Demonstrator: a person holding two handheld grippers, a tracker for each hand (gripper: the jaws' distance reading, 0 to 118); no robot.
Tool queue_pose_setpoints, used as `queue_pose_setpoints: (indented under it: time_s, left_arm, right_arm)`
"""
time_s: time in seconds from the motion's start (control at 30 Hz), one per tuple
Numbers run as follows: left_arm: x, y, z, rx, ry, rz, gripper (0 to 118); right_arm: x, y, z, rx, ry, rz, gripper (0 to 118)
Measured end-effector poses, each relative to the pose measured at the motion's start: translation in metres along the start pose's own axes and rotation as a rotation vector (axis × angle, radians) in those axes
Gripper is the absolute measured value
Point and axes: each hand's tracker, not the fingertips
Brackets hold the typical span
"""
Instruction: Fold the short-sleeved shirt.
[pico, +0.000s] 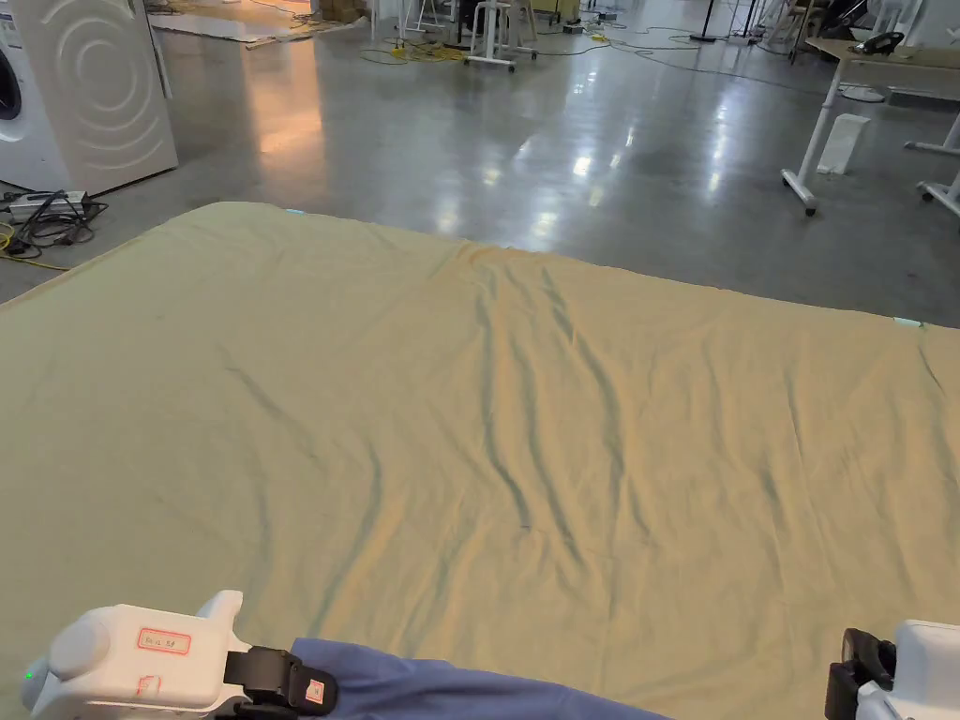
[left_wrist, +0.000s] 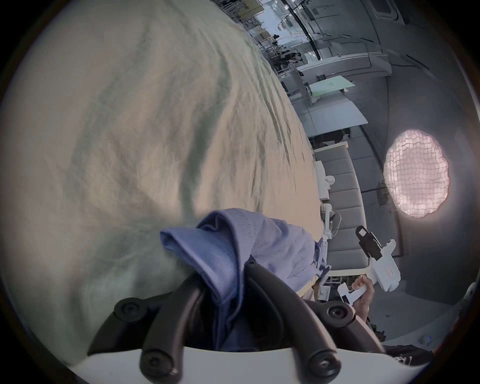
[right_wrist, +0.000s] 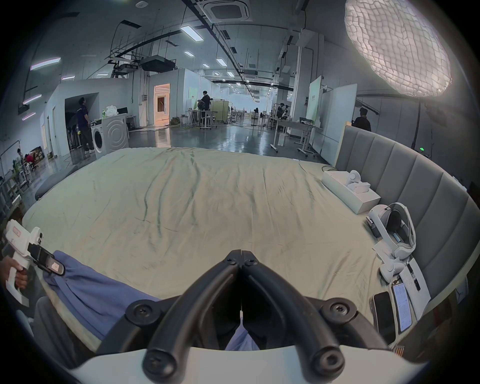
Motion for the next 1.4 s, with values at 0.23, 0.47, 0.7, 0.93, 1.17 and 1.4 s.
queue_pose_setpoints:
  time_s: [0.23,0.47,0.7,0.93,1.17,1.4]
  left_arm:
    - [0.052,-0.005,0.030,0.060,-0.003,-0.055,7]
    - [0.082,0.000,0.080,0.099,0.060,-0.064,7]
    - [0.096,-0.001,0.111,0.129,0.294,-0.078,7]
    - [0.148,-0.021,0.087,0.089,0.166,-0.040,7]
    - [0.202,-0.039,0.036,-0.007,0.056,-0.027,7]
    - [0.225,-0.050,-0.049,-0.076,0.104,-0.030,7]
  right_arm:
    - [0.007,0.003,0.005,0.018,0.000,-0.017,0]
    - [0.011,0.005,0.008,0.033,0.011,-0.023,0]
    - [0.011,0.007,0.009,0.047,0.025,-0.020,0]
    - [0.017,0.006,0.009,0.050,0.036,-0.038,0]
    - [0.028,0.003,0.011,0.052,0.036,-0.066,0]
    - [0.042,-0.001,0.013,0.048,0.028,-0.088,0]
